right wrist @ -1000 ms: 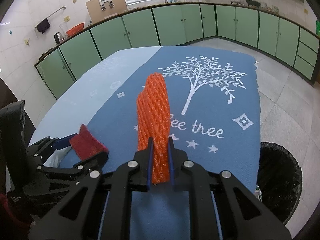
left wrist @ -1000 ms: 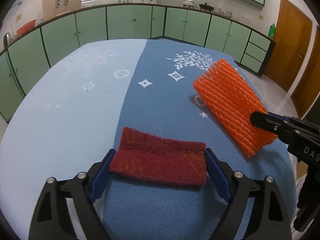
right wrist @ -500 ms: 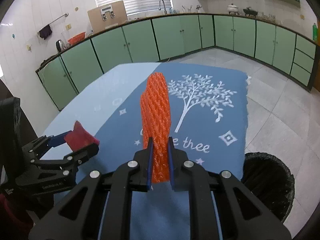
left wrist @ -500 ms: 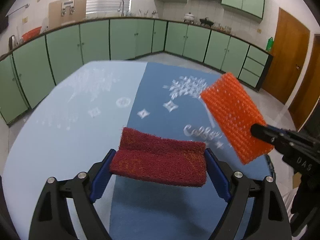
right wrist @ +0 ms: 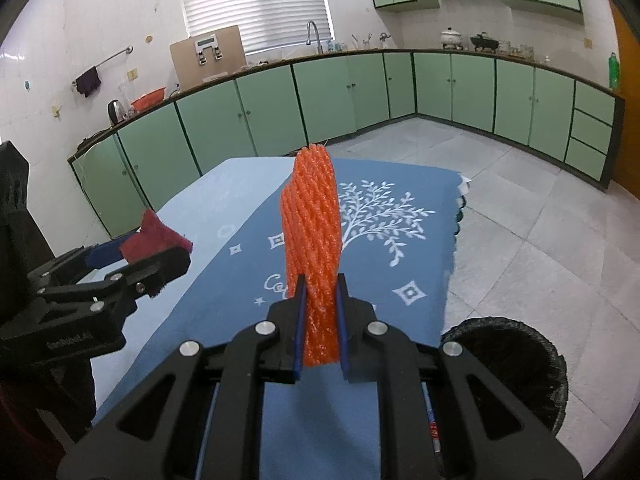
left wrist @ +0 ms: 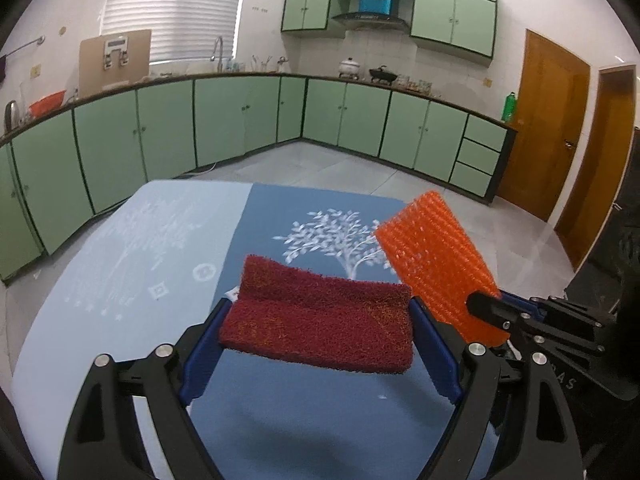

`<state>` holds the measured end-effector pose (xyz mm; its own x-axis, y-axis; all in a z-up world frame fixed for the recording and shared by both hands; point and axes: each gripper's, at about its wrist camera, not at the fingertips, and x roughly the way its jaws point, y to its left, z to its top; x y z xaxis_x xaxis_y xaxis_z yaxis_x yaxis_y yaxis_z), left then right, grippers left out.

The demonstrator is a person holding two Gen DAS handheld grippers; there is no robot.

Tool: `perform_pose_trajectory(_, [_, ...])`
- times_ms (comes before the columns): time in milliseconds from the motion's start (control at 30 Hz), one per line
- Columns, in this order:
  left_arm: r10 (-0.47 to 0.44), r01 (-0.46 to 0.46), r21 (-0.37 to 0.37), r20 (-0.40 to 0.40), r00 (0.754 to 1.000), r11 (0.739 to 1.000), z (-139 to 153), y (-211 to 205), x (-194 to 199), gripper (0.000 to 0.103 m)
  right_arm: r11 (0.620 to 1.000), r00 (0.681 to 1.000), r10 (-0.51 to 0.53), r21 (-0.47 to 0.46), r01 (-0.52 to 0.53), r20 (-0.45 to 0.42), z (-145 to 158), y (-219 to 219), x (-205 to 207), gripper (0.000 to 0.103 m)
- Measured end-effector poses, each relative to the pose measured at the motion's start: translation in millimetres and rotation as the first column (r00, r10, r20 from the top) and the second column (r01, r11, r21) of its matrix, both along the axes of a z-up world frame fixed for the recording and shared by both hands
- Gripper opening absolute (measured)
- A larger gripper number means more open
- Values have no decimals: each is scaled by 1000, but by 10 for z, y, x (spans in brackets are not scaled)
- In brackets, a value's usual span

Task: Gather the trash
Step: 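Lift the red cloth with the left gripper while the right carries the orange mesh to the bin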

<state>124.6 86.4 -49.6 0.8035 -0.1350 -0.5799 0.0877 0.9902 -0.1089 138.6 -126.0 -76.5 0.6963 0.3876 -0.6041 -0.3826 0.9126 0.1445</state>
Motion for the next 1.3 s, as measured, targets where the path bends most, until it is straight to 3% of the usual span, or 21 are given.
perform_pose_trajectory(533, [-147,147,3,55,988,989,237,-768,21,85,989,987,-151,4,151,53,153,-801,-245,12])
perform_pose_trajectory(1000, [-316,317,1,59,947,948,91,-1622,105,85,944,943,-330,-11,331,45,-16,-1688,-458,12])
perform_pose_trajectory(1300, [-365,365,3,32,931,931,-127,-1986,221,85,909,910,-415,-29,415,19,-222,-2018,-420,12])
